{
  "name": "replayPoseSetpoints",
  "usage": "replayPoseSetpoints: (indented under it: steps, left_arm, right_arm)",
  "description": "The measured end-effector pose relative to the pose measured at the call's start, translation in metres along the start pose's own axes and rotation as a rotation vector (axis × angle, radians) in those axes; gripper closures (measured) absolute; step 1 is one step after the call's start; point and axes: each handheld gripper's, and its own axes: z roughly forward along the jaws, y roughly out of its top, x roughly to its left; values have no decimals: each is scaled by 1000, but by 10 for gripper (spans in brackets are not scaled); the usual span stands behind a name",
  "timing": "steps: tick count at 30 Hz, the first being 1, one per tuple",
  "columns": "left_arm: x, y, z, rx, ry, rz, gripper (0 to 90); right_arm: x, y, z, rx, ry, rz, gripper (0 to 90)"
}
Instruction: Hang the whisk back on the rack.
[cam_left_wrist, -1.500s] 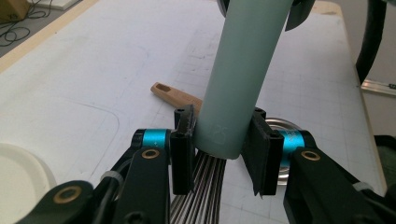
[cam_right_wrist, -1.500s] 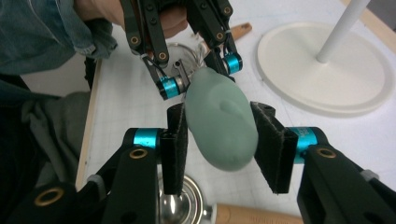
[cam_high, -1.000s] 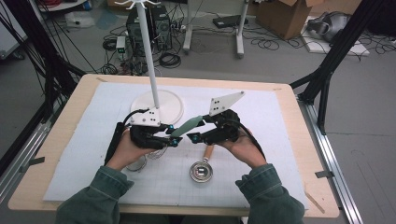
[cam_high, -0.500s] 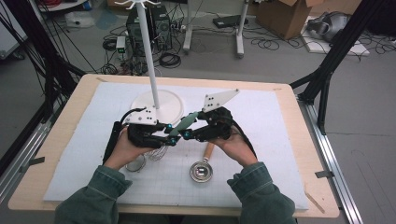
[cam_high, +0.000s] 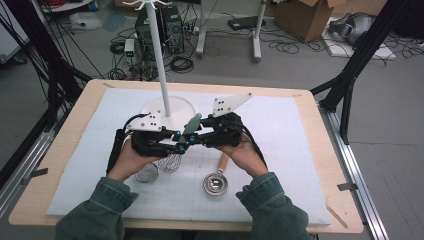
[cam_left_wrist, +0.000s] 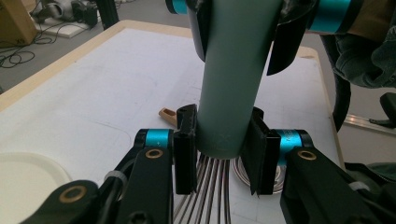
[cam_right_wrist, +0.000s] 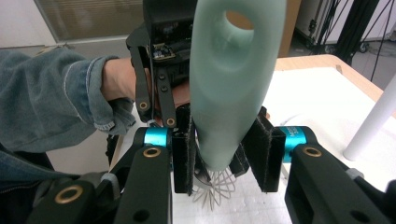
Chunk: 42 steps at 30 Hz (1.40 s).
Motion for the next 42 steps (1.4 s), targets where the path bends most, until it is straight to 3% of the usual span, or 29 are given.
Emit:
replayPoseSetpoints:
  steps: [12, 29, 34, 42]
  left_arm:
    - [2, 1, -14, -52, 14, -23, 654]
    - [2, 2, -26, -77, 84, -43, 663]
    - [1, 3, -30, -73, 84, -36, 687]
    - [2, 3, -35, -79, 10, -36, 688]
  right_arm:
    - [5, 17, 13, -2, -35, -18, 668]
    - [6, 27, 27, -23, -91, 60, 669]
    - [6, 29, 30, -37, -85, 62, 667]
    - [3, 32, 32, -68, 2, 56, 599]
